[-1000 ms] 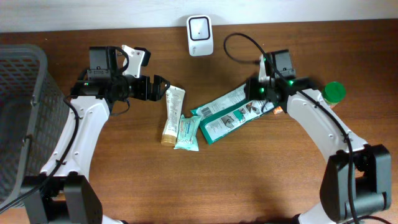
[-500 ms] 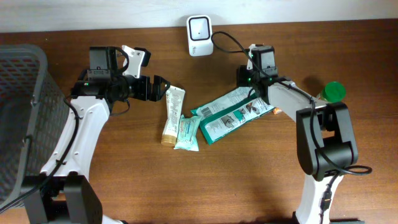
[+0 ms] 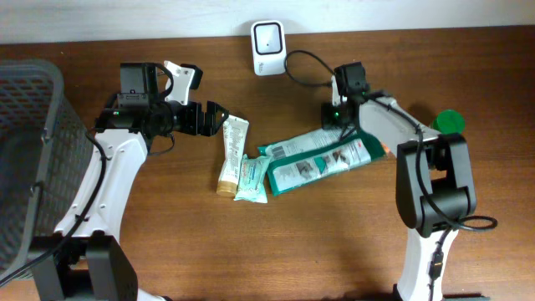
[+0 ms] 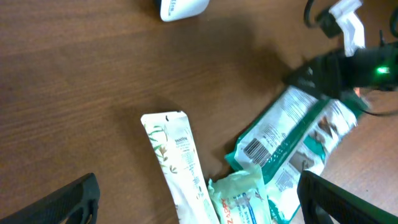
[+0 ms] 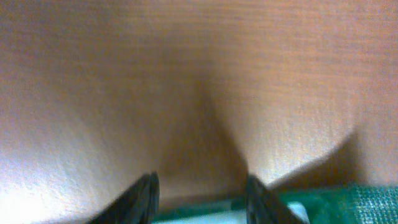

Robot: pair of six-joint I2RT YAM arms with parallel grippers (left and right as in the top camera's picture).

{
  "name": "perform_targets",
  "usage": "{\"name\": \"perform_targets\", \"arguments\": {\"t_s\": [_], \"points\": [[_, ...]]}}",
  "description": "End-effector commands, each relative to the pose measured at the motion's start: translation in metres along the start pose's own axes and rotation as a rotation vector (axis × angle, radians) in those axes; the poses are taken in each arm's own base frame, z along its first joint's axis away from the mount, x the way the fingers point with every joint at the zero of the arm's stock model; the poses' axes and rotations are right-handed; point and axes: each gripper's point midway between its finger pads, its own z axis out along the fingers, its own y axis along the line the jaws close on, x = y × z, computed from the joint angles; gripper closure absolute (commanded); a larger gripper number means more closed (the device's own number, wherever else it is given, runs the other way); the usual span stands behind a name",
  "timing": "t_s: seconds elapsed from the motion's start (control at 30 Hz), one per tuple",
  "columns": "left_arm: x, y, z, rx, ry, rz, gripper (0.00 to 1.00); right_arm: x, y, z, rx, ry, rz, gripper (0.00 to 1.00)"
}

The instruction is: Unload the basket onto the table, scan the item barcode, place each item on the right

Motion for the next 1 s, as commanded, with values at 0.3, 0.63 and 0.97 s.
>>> {"name": "perform_targets", "arguments": {"t_s": [0.3,0.63,0.97], "points": [[0.004,0.001,0.002,0.002,0.010,-0.021,0.01,0.101,-0.001,-0.037,0.003,0.478,-0.028,0.57],[0.004,0.001,0.002,0.002,0.009,-0.021,0.01,0.070,0.082,-0.074,-0.300,0.367,-0.307,0.56],[0.004,0.001,0.002,0.002,0.009,-0.021,0.01,0.112,0.130,-0.046,-0.305,0.433,-0.360,0.57]]}}
